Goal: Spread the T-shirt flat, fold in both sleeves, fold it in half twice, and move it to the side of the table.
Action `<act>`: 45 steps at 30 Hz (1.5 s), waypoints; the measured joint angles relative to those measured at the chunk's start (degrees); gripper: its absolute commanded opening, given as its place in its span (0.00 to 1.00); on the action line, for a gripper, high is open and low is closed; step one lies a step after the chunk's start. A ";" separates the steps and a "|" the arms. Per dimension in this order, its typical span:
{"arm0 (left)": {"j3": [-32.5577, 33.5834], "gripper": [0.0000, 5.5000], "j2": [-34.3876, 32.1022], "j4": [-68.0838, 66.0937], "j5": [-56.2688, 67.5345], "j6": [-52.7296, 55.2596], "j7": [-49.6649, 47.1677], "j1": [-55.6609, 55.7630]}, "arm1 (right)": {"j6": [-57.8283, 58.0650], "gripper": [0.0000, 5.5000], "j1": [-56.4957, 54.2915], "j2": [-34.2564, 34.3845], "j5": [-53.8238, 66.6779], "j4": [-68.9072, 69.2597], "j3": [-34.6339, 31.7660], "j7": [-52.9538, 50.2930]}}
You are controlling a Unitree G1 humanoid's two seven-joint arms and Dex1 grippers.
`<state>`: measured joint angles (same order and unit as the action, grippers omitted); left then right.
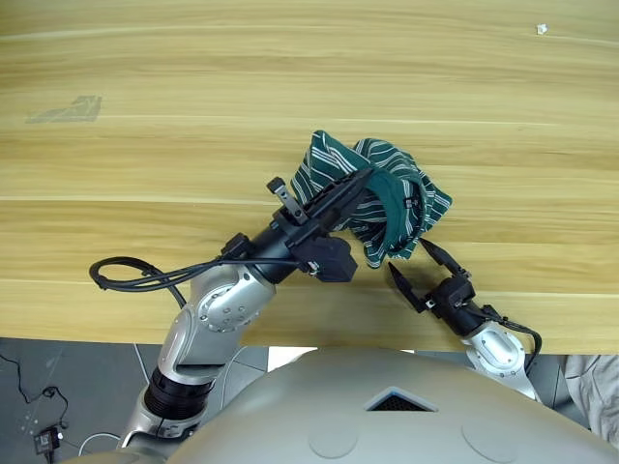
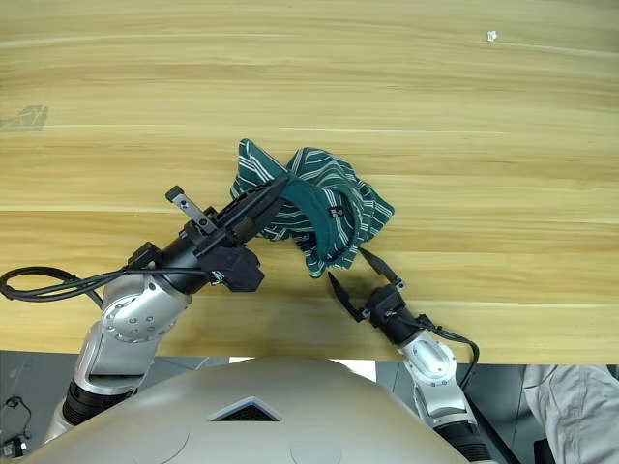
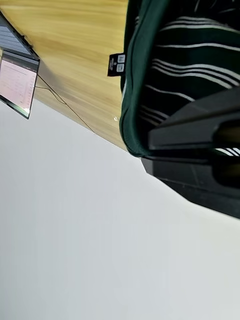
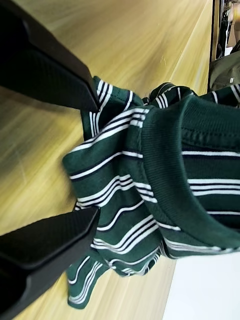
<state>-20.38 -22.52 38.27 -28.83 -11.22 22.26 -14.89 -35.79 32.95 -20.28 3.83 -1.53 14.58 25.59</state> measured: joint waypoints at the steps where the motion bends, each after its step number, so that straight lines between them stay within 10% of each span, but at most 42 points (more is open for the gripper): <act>1: -0.26 0.00 -0.01 -0.27 -0.12 -0.14 -0.01 -0.01 | -0.02 0.57 -0.11 0.34 -0.46 0.00 0.19 0.00; 20: 1.60 0.00 -1.32 -1.41 0.30 -1.03 -0.33 -0.36 | -0.71 0.00 -2.12 3.23 -2.91 0.68 0.06 -2.24; 34: 14.44 0.00 -7.15 -7.08 11.94 -0.77 2.79 7.74 | 15.36 0.00 -29.56 -10.82 17.31 14.90 -7.10 17.09; 45: 19.00 0.00 -18.19 -20.90 16.75 13.02 15.40 40.24 | 15.63 0.00 -66.98 -18.72 11.25 -5.02 -11.97 27.71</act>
<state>-1.38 -40.71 17.37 -12.08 1.81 37.66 25.35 -20.16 -34.02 -39.00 15.08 -6.55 2.61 53.31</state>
